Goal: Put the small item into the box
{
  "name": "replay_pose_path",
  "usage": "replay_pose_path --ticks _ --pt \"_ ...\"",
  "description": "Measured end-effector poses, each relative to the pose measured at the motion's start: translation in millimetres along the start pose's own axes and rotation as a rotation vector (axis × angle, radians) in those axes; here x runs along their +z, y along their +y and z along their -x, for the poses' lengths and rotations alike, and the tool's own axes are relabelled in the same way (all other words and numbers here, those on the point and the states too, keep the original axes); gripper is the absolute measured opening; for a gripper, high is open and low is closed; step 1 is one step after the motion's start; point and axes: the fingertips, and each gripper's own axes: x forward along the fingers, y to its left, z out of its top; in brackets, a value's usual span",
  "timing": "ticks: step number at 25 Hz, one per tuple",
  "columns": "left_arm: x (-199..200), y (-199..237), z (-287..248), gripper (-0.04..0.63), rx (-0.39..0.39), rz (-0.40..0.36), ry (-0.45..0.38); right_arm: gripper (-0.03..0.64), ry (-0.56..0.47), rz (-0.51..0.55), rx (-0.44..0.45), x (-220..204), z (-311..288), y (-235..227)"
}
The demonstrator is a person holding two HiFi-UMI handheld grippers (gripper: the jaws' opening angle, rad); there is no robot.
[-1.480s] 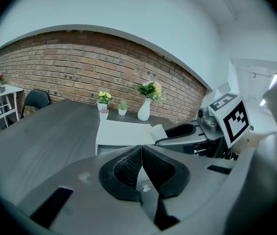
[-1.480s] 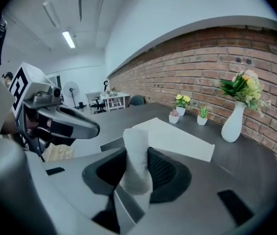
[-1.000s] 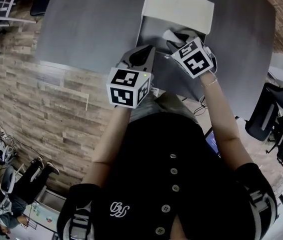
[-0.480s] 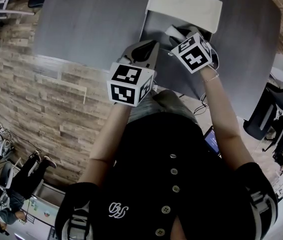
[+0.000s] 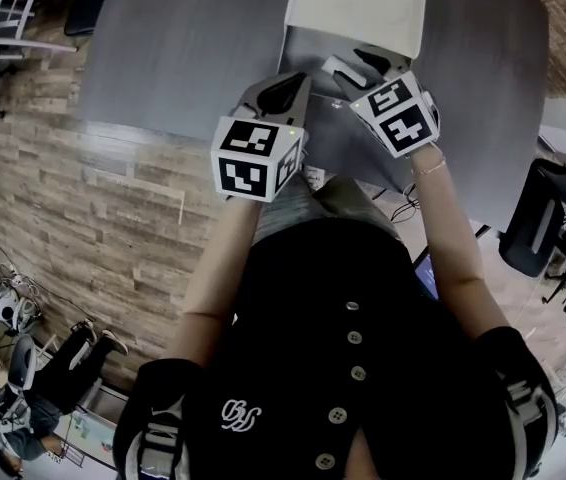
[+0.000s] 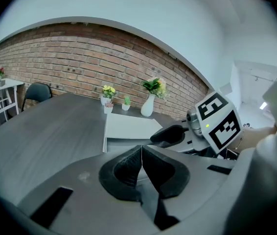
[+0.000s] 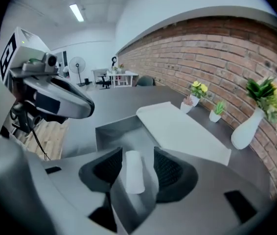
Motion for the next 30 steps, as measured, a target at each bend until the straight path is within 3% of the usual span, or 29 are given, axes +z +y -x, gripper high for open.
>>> replay_pose_path --ticks 4,11,15,24,30 --pt "21 -9 6 0.014 -0.012 -0.067 -0.018 0.193 -0.123 -0.062 -0.033 27 36 -2" --pt "53 -36 16 0.014 -0.063 -0.125 -0.093 0.181 -0.439 -0.328 -0.019 53 95 -6" --pt "63 -51 19 0.014 -0.105 -0.16 -0.111 0.158 -0.593 -0.414 -0.003 66 120 0" --pt "66 -72 28 0.014 -0.122 -0.194 -0.133 0.002 -0.653 -0.379 -0.023 63 148 18" --pt "58 -75 24 0.014 -0.116 -0.209 -0.098 0.001 -0.639 -0.43 -0.065 51 144 16"
